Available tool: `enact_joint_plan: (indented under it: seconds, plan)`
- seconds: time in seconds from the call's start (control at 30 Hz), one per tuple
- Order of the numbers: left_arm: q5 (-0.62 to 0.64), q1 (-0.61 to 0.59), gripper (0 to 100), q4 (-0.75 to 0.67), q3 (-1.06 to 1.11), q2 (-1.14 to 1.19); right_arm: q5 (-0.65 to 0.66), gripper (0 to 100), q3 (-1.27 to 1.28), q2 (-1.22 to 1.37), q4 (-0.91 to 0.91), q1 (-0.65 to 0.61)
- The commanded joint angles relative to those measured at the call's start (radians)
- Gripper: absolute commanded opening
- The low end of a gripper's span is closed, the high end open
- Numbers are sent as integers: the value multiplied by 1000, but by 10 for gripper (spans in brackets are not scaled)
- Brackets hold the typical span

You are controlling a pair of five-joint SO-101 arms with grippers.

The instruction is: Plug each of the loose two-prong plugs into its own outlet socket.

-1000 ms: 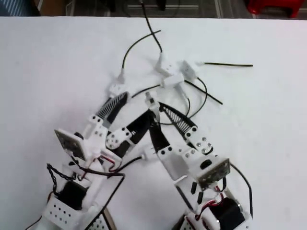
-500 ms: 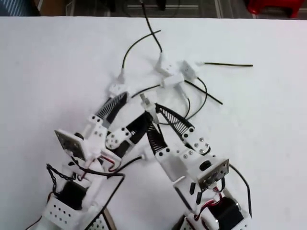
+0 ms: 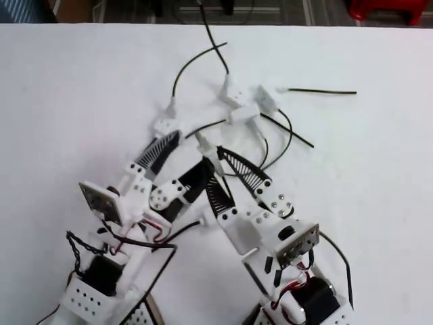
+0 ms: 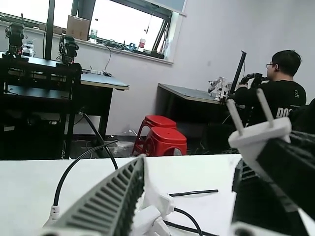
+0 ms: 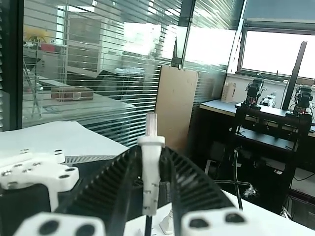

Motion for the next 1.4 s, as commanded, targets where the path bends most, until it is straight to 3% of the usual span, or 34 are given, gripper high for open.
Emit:
enact_joint_plan:
  seconds: [0.0, 0.4, 0.83, 1.37]
  plan:
    - [0, -2, 290, 0, -12, -10, 5, 20, 8, 45, 51, -22]
    - [0, -2, 290, 0, -9, -10, 12, 19, -71, 191, 113, -16]
    - [0, -2, 290, 32, -14, -10, 44, 19, -86, 343, 59, -18]
    - [0, 2, 290, 40, -15, -10, 52, 19, -153, 364, 87, -15]
